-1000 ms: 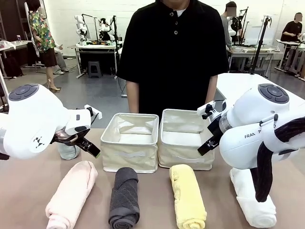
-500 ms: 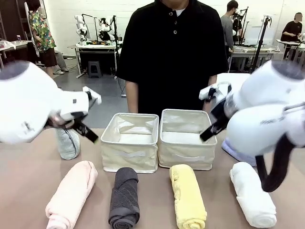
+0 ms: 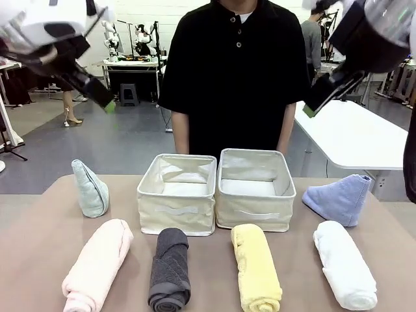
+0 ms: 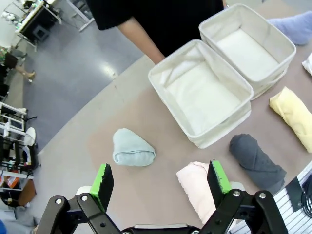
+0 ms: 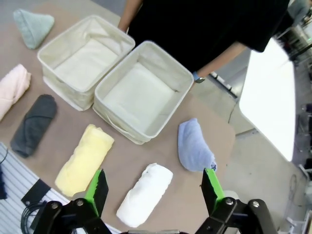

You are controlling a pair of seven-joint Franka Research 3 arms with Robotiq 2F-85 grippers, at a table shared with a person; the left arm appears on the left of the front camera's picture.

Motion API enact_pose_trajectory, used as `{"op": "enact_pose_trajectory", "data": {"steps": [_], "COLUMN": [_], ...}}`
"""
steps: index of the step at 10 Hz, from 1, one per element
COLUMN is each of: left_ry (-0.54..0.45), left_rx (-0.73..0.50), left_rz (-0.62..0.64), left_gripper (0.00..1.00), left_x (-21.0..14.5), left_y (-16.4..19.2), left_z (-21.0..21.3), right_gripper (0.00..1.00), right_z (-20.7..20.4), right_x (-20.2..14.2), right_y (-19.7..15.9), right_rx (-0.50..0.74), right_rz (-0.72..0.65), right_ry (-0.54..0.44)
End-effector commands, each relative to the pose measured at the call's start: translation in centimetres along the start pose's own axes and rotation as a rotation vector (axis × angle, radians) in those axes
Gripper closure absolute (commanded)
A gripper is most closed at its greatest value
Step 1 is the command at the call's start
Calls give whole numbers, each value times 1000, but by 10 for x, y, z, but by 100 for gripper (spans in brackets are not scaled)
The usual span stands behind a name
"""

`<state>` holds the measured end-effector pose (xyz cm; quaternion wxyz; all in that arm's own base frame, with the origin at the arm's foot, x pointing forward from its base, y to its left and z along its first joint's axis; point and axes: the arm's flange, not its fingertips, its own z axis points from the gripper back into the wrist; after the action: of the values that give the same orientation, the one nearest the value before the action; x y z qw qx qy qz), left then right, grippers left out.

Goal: Sort the towels based on their folding style.
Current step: Pick up one triangle-folded towel and place it in the left Fabric basket.

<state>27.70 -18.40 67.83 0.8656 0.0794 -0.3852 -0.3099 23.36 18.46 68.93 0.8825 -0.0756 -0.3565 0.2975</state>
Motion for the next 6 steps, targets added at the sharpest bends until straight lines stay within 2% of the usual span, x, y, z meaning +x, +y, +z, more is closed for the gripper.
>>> {"op": "enact_pose_trajectory", "data": {"steps": [1, 5, 6], "left_ry": [20, 25, 144], "left_rx": [-32, -18, -348], "left_rz": [-10, 1, 6], "left_gripper": [0, 0, 0], "left_x": [-8, -5, 1], "left_y": [2, -1, 34], "left_z": [-18, -12, -12], "right_gripper": [0, 0, 0], "right_z": [-16, -16, -12], "right_x": [-6, -6, -4], "right_y": [-2, -2, -1], "right_rx": [21, 21, 7], "right_rz": [5, 5, -1], "right_ry": [11, 11, 23]}}
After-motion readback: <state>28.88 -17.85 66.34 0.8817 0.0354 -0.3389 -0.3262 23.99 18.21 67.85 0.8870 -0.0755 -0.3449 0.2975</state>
